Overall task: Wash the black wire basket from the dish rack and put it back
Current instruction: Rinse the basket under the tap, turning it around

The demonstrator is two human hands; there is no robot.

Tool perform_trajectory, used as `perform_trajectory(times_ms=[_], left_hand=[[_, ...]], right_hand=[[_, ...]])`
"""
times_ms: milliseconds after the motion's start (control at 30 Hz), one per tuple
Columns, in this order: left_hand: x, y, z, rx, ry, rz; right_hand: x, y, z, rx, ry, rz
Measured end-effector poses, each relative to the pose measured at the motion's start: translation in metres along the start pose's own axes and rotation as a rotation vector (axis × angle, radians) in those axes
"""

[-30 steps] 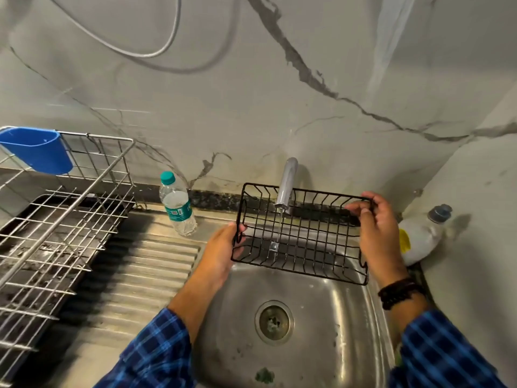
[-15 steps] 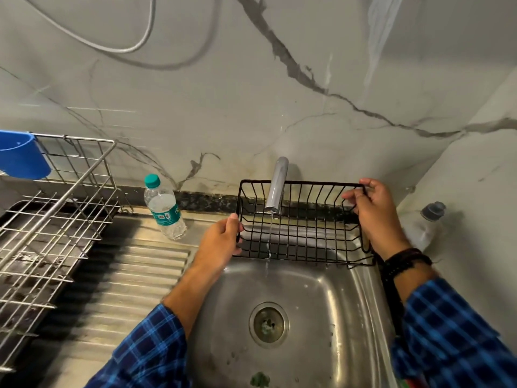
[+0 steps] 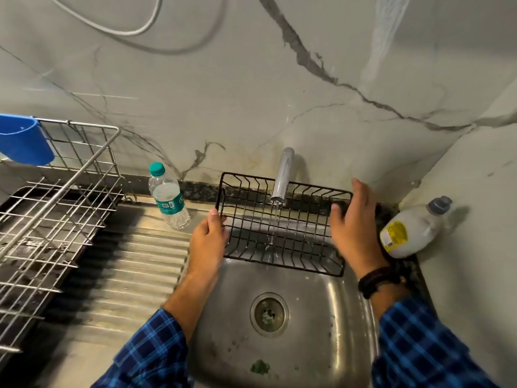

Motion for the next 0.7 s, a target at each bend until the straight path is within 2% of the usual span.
perform_trajectory(times_ms=[100, 200, 300, 367, 467, 533, 600, 667, 700], left_hand=[[0.005, -0.001, 0.014, -0.02, -0.039, 0.113], [0.0, 0.002, 0.024, -0.016, -0.116, 0.091], [-0.01, 0.001, 0.024, 0.001, -0.154, 0.024], [-0.005, -0.002, 0.027, -0.004, -0.167, 0.035], [-0.003, -0.006, 0.027, -0.011, -0.144, 0.048], [-0.007, -0.011, 0.025, -0.035, -0.127, 0.064], [-0.007, -0.016, 0.025, -0.06, -0.112, 0.063], [-0.009, -0.018, 0.022, -0.068, -0.102, 0.074], [-0.01, -0.017, 0.02, -0.068, -0.105, 0.094]], right_hand=[[-0.029, -0.003, 0.041, 0.1, 0.274, 0.353], [-0.034, -0.013, 0.06, 0.076, 0.363, 0.438], [-0.033, -0.018, 0.058, 0.032, 0.281, 0.473], [-0.036, -0.028, 0.065, -0.041, 0.271, 0.368], [-0.029, -0.059, 0.074, -0.292, 0.074, 0.222], [-0.017, -0.089, 0.076, -0.527, -0.118, 0.328], [-0.018, -0.107, 0.079, -0.701, -0.299, 0.318], [-0.03, -0.12, 0.085, -0.777, -0.332, 0.258], [-0.039, -0.124, 0.089, -0.798, -0.265, 0.271]])
Point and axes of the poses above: each hand's wrist, its own z-axis away from the middle knuckle, its own y-axis out of the back of the hand, x = y × z, the point moved 6 cm from there along -z, towards the middle knuckle, and after that the axes turned 1 degree about y, right-handed, at the moved point
